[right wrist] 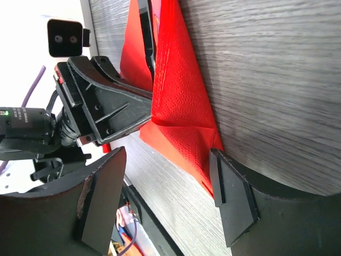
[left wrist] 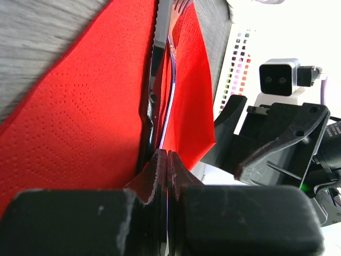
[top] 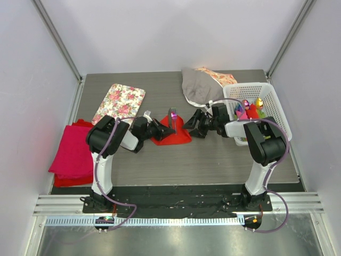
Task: Place the utensils on the paper napkin and roll it up
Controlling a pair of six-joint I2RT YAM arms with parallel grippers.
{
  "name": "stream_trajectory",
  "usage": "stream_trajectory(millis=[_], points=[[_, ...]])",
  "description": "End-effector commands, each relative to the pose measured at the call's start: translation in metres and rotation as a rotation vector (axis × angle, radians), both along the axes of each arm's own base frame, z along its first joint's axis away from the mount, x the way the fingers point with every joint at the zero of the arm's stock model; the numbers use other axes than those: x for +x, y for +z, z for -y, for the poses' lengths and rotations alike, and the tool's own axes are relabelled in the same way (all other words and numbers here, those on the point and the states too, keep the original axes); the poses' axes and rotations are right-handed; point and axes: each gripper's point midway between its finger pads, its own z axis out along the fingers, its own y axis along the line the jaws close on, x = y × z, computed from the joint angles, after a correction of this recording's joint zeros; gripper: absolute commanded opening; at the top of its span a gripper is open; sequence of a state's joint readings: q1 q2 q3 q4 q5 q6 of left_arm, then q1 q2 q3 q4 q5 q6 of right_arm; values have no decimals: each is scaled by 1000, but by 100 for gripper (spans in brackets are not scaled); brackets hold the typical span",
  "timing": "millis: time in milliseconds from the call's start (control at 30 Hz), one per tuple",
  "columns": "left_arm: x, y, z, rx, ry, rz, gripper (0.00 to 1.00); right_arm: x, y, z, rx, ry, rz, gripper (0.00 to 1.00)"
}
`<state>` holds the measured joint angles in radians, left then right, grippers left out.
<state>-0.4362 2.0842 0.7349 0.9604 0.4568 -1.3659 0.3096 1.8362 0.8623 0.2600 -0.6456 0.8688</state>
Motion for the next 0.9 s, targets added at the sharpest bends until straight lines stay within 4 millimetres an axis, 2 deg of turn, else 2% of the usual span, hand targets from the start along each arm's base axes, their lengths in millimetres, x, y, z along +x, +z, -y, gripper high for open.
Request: stream_trajectory(millis=[0,33,67,267,533,867], points=[[7,-1,-4,25,10,19,0,4,8,-4,31,-9,24,72],[7,0,-3,24,9,22,0,3,7,-3,11,-10,22,72],[6,-2,-4,26,8,18,0,3,-3,6,-50,-35,9,73],[6,-2,-4,27,11,16,0,3,-13,31,-245,-64,14,77],[6,-2,-5,28,12,20,0,-16,-19,20,-158,-21,-76,76],[7,-1,-5,28,14,19,0,-26,-8,10,-22,-61,-101,75]])
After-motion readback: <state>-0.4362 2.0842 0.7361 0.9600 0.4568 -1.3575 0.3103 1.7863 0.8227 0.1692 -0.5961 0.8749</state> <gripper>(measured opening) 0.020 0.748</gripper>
